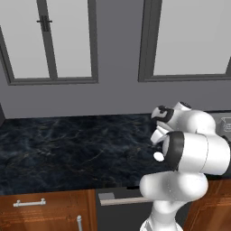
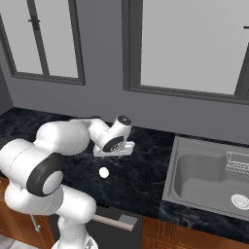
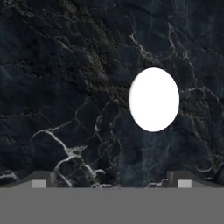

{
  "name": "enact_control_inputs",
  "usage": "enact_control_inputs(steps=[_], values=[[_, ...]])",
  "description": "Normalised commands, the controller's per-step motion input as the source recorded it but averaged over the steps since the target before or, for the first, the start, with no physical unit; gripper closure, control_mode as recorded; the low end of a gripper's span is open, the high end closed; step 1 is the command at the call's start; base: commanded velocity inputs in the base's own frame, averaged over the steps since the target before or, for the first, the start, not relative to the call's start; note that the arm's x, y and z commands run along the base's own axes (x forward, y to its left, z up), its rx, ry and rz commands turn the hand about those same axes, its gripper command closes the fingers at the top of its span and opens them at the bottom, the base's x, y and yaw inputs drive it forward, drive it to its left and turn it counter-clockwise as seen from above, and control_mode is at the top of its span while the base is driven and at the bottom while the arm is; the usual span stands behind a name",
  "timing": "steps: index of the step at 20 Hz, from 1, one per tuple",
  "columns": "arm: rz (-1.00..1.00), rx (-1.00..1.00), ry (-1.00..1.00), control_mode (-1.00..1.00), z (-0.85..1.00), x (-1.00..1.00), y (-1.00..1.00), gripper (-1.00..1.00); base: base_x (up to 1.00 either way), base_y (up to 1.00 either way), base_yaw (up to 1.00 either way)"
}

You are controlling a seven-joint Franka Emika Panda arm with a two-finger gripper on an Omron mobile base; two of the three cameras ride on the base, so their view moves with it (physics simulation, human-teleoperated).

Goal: Gather the eggs and milk located in the vicinity of the sink area and place them right next to the bowl.

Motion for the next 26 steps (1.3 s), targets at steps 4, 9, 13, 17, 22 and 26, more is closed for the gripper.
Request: enact_control_inputs(steps=[4,9,13,17,22,26], values=[[-0.06,0.0,0.02,-1.0,-0.05,-0.08,0.1,-1.0,0.0,0.0,0.0],[-0.06,0.0,0.03,-1.0,0.0,-0.17,0.04,-1.0,0.0,0.0,0.0],[-0.07,0.0,0.03,-1.0,-0.03,-0.27,0.01,-1.0,0.0,0.0,0.0],[-0.07,0.0,0.02,-1.0,-0.05,-0.16,0.1,-1.0,0.0,0.0,0.0],[-0.06,0.0,0.04,-1.0,-0.15,-0.07,0.19,-1.0,0.0,0.0,0.0],[-0.06,0.0,0.06,-1.0,-0.22,-0.03,0.18,-1.0,0.0,0.0,0.0]])
